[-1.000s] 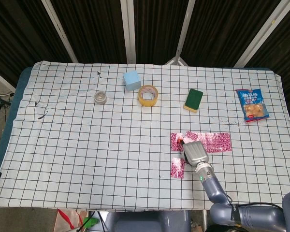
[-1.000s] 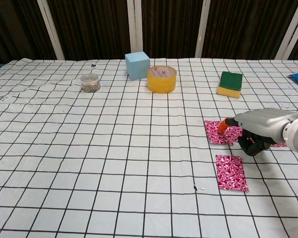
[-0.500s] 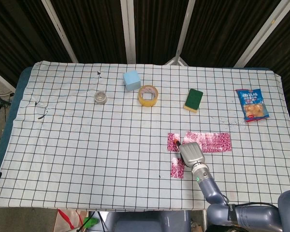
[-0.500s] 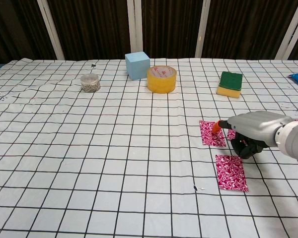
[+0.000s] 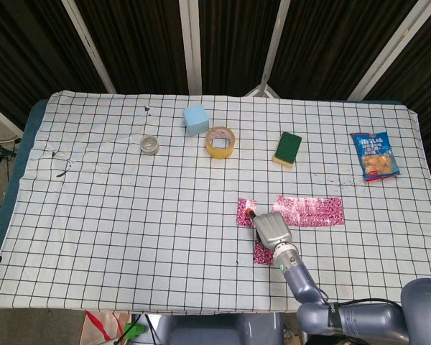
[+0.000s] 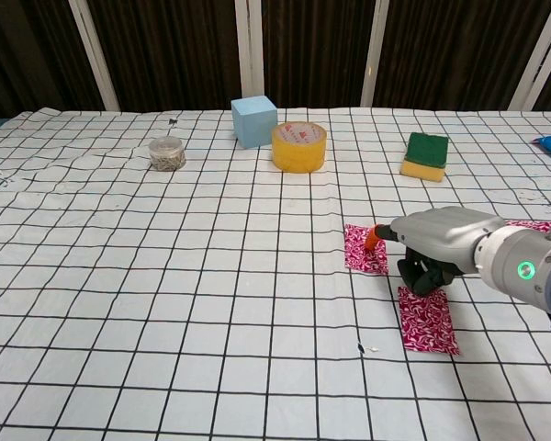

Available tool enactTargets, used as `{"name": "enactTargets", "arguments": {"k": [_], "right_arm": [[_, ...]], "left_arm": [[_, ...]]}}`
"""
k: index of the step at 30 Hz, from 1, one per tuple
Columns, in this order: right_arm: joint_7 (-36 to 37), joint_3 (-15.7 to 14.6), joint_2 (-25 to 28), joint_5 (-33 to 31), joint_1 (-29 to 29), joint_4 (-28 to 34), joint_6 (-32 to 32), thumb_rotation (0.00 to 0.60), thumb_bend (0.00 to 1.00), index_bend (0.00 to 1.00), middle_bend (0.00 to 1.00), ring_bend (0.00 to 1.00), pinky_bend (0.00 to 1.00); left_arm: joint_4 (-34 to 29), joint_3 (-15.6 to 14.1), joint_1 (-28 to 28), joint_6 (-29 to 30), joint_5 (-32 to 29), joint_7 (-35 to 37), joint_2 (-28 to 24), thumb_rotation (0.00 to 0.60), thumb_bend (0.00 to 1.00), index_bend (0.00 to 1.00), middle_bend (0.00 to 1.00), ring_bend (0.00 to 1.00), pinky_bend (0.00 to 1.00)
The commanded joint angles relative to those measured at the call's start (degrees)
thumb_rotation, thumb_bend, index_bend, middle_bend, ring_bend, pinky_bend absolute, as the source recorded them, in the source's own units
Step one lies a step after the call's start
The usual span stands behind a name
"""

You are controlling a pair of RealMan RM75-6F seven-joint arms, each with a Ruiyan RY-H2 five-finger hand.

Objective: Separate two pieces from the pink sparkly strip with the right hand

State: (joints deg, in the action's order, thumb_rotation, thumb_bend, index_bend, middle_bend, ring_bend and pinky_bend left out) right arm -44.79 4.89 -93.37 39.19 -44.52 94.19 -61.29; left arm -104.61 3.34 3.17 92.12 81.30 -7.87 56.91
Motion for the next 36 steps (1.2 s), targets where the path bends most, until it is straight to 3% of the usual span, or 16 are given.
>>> {"name": "enactTargets", "arguments": {"k": [1,12,15,17,19,23,28,36], "right_arm": [[-0.39,0.33,-0.13,-0.28,-0.29,0.44,-0.39,0.600,0.78,0.17,0.82,0.72,0.54],[0.48,1.48,3.30,0.86,0.38,4.74,-3.47,0.600,0.78,0.16,0.81,0.72,0.54],[3.07,1.64,5.57,3.36,1.63,7.97,-4.50,0.600,0.78,0.10,0.64,0.66,0.51],[5.06,1.52,7.56,5.53,2.71,10.33,-5.21,0.600,0.78,0.04,0.44,0.52,0.41],[6.79,1.34,9.87,8.35,4.06,12.69,-6.95,0.600,0.78,0.01,0.31,0.41,0.33],[10.30,-0.05,14.63,15.24,8.16,17.15,-12.71,0.600,0.69,0.00,0.14,0.26,0.25],[15.26,-3.90,20.34,25.33,14.02,20.08,-19.28,0.600,0.67,0.00,0.06,0.18,0.20],[22.41,-10.51,25.79,38.54,22.47,15.10,-27.93,0.600,0.67,0.00,0.06,0.14,0.14]], "left_arm": [[0.05,0.01,0.02,-0.01,-0.01,0.18,-0.06,0.600,0.32,0.16,0.00,0.00,0.10],[0.22,0.05,0.03,0.00,0.03,0.85,-0.19,0.600,0.32,0.16,0.00,0.00,0.10],[0.27,0.01,0.02,0.05,0.22,0.91,-0.18,0.600,0.32,0.16,0.00,0.00,0.10],[0.34,-0.01,0.01,0.05,0.29,0.93,-0.16,0.600,0.32,0.16,0.00,0.00,0.10],[0.38,-0.04,-0.04,-0.03,0.39,0.94,-0.12,0.600,0.32,0.16,0.00,0.00,0.10],[0.47,-0.13,-0.21,-0.31,0.57,0.87,-0.03,0.600,0.32,0.16,0.00,0.00,0.10],[0.32,-0.40,-0.37,-0.76,0.84,0.76,0.01,0.600,0.32,0.16,0.00,0.00,0.10],[-0.04,-0.88,0.06,-0.27,1.69,1.81,-0.31,0.600,0.32,0.16,0.00,0.00,0.10]]}}
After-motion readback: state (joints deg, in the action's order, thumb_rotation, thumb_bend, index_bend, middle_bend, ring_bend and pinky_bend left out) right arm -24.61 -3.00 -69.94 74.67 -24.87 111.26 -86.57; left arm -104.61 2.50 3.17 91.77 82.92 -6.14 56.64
